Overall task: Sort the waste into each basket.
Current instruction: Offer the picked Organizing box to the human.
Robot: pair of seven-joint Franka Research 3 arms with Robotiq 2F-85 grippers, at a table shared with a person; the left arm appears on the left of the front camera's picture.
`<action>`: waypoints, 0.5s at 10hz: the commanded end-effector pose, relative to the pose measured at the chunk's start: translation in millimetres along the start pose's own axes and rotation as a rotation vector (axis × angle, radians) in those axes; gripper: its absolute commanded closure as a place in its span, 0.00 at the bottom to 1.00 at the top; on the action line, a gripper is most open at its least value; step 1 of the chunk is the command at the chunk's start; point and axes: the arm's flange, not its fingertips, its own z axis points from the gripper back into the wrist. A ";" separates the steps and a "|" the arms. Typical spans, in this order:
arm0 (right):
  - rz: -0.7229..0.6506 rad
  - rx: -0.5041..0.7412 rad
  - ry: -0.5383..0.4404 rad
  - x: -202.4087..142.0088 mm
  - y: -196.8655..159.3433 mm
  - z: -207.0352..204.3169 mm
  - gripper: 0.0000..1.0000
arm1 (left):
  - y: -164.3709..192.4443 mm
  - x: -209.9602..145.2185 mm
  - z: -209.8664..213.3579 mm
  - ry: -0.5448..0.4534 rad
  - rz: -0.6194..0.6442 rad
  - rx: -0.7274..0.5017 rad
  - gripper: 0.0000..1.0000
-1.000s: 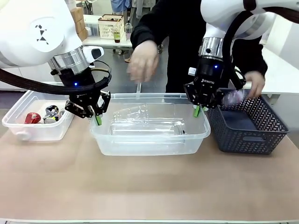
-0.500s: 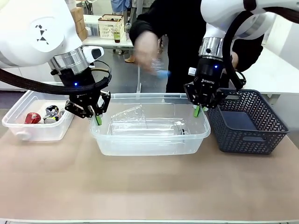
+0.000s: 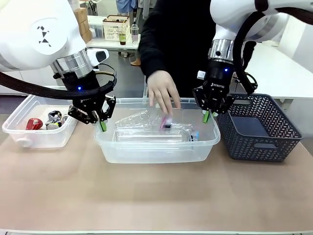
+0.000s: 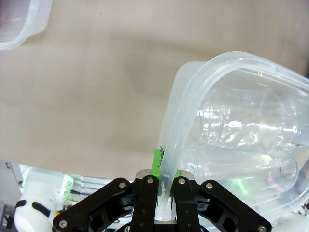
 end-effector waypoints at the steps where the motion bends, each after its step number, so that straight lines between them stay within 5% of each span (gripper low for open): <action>1: 0.007 0.010 0.008 -2.6 -1.5 2.3 1.00 | -0.1 0.1 0.8 -0.012 0.042 -0.007 1.00; 5: 0.007 0.010 0.008 -2.6 -1.5 2.3 1.00 | -0.1 0.1 0.8 -0.012 0.042 -0.007 1.00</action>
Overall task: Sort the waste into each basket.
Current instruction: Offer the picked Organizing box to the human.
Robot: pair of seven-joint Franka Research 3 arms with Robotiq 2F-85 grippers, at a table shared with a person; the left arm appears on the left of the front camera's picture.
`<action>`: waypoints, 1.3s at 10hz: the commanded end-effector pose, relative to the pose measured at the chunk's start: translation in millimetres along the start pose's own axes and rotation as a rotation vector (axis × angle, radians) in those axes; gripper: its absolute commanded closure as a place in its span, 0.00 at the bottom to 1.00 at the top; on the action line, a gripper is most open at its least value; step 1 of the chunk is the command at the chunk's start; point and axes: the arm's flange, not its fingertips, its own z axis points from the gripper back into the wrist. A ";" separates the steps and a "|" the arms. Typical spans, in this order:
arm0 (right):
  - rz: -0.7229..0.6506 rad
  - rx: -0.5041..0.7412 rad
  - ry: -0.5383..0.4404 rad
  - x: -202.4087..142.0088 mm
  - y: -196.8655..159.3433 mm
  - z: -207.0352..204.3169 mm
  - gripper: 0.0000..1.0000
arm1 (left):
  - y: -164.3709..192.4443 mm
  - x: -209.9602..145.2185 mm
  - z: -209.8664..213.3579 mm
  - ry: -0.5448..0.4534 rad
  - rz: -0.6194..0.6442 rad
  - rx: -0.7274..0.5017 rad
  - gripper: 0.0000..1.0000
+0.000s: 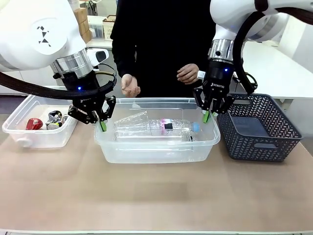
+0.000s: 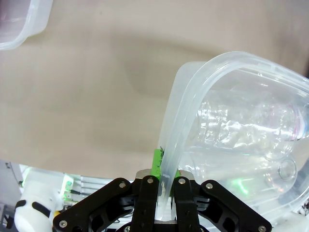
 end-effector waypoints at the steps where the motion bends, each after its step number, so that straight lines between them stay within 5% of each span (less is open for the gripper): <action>1: 0.007 0.010 0.008 -2.6 -1.5 2.3 1.00 | -0.1 0.1 0.8 -0.012 0.042 -0.007 1.00; 5: 0.007 0.010 0.008 -2.6 -1.5 2.3 1.00 | -0.1 0.1 0.8 -0.012 0.042 -0.007 1.00; 6: 0.000 0.000 0.000 0.0 0.0 0.0 0.93 | 0.0 0.0 0.0 0.000 0.000 0.000 0.95; 10: 0.094 -0.004 0.121 121.5 42.6 62.8 0.93 | -24.0 125.7 8.1 0.027 -0.012 -0.034 0.95; 13: 0.087 0.030 0.200 166.1 49.9 53.7 0.93 | -14.7 150.1 -18.1 0.116 0.002 -0.082 0.95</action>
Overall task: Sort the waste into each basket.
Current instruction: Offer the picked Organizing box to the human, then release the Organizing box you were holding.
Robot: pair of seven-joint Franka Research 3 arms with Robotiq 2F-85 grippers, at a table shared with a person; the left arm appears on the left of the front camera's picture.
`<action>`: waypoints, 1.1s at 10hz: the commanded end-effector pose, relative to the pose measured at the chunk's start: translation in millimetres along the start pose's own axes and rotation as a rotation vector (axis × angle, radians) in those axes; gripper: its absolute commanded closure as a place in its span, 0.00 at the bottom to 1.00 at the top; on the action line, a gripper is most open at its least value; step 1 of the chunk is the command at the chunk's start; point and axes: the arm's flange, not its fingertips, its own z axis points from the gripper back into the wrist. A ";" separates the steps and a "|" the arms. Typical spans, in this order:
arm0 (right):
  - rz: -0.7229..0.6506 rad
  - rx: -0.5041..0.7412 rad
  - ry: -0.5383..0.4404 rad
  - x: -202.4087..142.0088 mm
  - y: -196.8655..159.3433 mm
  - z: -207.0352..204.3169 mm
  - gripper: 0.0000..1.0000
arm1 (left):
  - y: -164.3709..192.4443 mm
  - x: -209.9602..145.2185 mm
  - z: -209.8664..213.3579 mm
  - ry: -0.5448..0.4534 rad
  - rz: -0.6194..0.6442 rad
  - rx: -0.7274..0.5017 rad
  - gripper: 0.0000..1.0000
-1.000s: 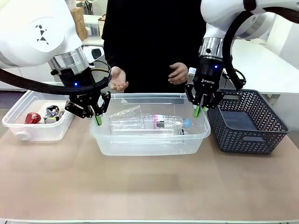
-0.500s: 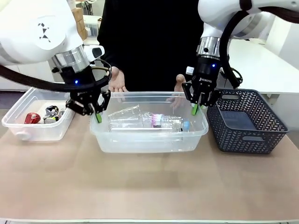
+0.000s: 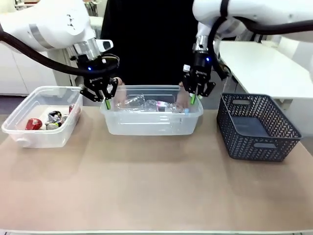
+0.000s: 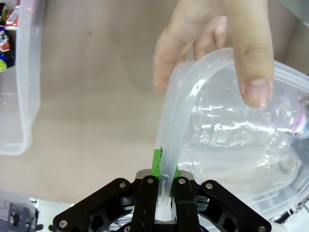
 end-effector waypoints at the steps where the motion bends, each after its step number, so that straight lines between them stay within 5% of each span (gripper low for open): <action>1: -0.022 0.046 0.075 17.3 28.0 12.7 0.93 | -8.1 -6.4 1.9 0.032 0.029 -0.084 0.95; 2: 0.000 0.000 0.000 0.0 0.0 0.0 0.93 | 0.0 0.0 0.0 0.000 0.000 0.000 0.95; 11: -0.008 -0.010 0.014 9.1 -1.5 2.0 0.93 | 0.0 0.0 0.0 0.000 0.000 0.000 0.95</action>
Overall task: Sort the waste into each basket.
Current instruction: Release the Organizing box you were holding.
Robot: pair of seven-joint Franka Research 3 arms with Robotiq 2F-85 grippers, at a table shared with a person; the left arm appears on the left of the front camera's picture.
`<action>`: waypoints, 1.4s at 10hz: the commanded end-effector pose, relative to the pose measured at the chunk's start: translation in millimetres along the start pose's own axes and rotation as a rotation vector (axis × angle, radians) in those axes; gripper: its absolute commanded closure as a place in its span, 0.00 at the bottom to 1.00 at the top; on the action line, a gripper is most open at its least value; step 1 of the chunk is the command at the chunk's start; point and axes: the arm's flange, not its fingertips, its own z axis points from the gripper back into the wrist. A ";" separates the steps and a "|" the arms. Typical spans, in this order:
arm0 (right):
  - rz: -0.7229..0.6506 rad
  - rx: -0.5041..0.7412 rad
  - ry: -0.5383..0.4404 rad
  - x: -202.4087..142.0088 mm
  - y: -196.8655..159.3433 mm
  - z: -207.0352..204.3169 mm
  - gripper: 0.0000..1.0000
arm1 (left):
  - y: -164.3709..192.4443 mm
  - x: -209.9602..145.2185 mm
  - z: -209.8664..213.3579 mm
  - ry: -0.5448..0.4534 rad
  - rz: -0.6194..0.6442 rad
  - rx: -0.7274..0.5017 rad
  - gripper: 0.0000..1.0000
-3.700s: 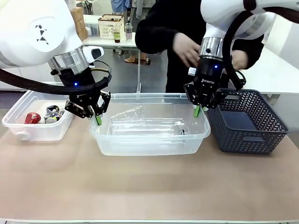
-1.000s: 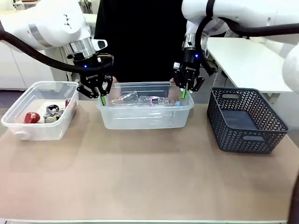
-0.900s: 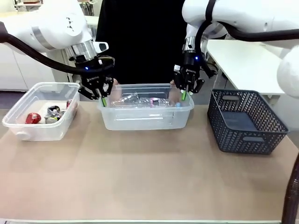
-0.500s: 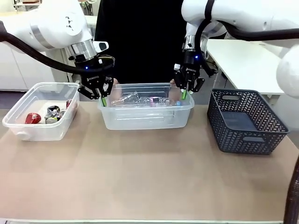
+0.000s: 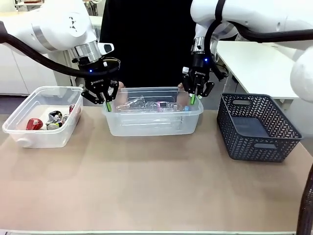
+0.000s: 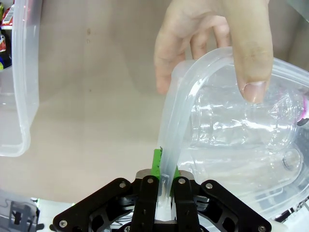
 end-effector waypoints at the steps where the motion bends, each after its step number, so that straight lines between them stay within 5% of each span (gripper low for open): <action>1: -0.002 0.043 -0.101 -17.9 -11.1 1.1 0.35 | 0.2 0.1 0.1 0.000 0.000 0.000 0.52; 2: 0.022 0.089 -0.197 -34.4 -19.2 4.2 0.37 | 2.3 -4.5 6.8 -0.022 0.012 -0.006 0.38; 3: 0.040 0.115 -0.274 -51.5 -26.4 9.0 0.00 | 6.4 -12.0 19.5 -0.061 0.029 -0.021 0.00; 4: 0.065 0.141 -0.341 -67.8 -32.1 14.8 0.00 | 11.1 -23.2 35.6 -0.113 0.024 -0.041 0.00; 5: 0.080 0.156 -0.394 -84.9 -37.6 21.0 0.22 | 16.8 -37.3 54.7 -0.192 0.033 -0.065 0.00; 6: 0.096 0.173 -0.433 -97.2 -42.1 23.4 0.13 | 21.8 -50.5 68.7 -0.260 0.031 -0.091 0.14; 7: 0.105 0.193 -0.458 -106.5 -46.7 21.3 0.00 | 26.9 -61.7 76.9 -0.298 0.021 -0.114 0.04; 12: 0.218 0.274 -0.511 -117.4 -66.1 -12.0 0.00 | 49.2 -53.7 53.7 -0.198 0.027 -0.195 0.00; 13: 0.142 0.251 -0.509 -106.6 -62.3 -10.6 0.00 | 47.4 -50.1 47.6 -0.151 0.017 -0.142 0.00; 14: 0.165 0.228 -0.491 -117.1 -58.1 -5.0 0.00 | 46.3 -61.0 57.3 -0.231 0.057 -0.155 0.00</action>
